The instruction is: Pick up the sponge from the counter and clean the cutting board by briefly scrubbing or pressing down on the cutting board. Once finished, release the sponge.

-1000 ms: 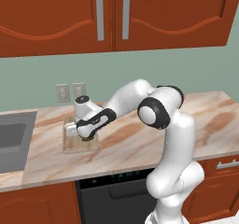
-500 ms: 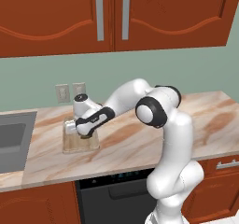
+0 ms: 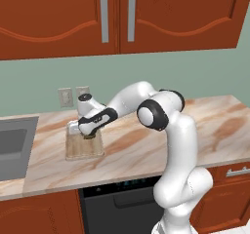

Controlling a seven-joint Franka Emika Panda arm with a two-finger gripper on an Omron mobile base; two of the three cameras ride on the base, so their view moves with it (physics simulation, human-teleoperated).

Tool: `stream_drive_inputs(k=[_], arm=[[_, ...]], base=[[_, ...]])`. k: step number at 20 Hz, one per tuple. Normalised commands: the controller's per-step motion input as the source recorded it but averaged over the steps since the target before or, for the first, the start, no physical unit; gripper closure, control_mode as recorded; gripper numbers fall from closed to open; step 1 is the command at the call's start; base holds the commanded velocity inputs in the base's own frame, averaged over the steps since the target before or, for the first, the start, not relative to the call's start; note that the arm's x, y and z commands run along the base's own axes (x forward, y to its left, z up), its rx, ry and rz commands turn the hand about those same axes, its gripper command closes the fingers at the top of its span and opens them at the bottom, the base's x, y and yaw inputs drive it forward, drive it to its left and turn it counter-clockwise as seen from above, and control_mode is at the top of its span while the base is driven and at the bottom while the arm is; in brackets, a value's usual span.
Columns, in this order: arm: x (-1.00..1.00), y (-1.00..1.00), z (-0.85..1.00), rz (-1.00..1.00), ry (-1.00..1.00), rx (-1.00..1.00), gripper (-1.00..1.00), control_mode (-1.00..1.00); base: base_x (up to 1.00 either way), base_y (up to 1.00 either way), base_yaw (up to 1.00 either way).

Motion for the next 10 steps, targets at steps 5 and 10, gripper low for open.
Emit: stream_drive_inputs(k=[5,10], arm=[[0.22,0.00,-0.67,0.00,0.00,-0.07,1.00,-1.00],[0.38,0.00,-0.22,0.00,0.00,-0.01,1.00,-1.00]], base=[[0.00,0.00,0.00],[0.00,0.00,0.00]])
